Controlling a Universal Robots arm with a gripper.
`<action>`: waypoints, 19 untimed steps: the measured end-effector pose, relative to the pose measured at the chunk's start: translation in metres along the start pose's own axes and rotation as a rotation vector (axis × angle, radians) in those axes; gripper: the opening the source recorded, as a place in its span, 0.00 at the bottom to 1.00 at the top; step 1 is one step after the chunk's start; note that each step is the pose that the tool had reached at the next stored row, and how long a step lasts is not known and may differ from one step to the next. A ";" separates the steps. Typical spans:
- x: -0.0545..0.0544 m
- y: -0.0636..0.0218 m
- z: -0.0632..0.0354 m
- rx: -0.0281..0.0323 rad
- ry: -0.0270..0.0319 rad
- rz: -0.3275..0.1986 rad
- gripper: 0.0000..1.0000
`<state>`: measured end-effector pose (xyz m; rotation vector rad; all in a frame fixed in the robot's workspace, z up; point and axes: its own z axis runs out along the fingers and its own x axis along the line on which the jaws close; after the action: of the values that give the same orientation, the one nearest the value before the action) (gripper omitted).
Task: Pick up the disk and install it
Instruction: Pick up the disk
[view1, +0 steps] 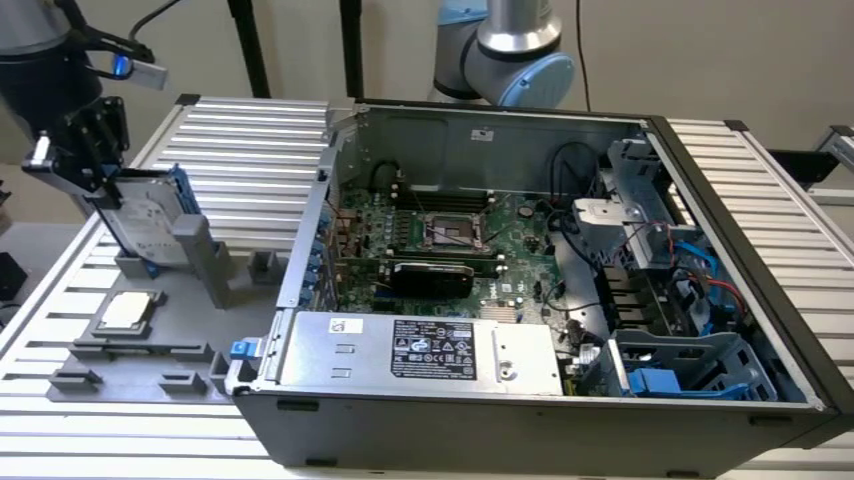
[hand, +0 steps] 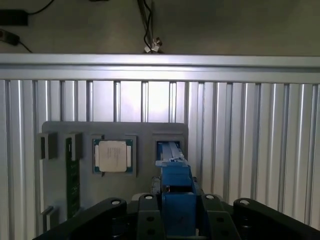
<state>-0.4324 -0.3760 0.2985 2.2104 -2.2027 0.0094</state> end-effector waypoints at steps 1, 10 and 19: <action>0.000 0.0000 -0.0027 0.0000 0.0000 0.000 0.00; 0.001 0.0002 -0.0392 0.0000 -0.0006 0.000 0.00; 0.002 -0.0052 -0.0802 0.0002 -0.0016 0.000 0.00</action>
<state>-0.4264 -0.3760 0.3786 2.2113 -2.2035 0.0079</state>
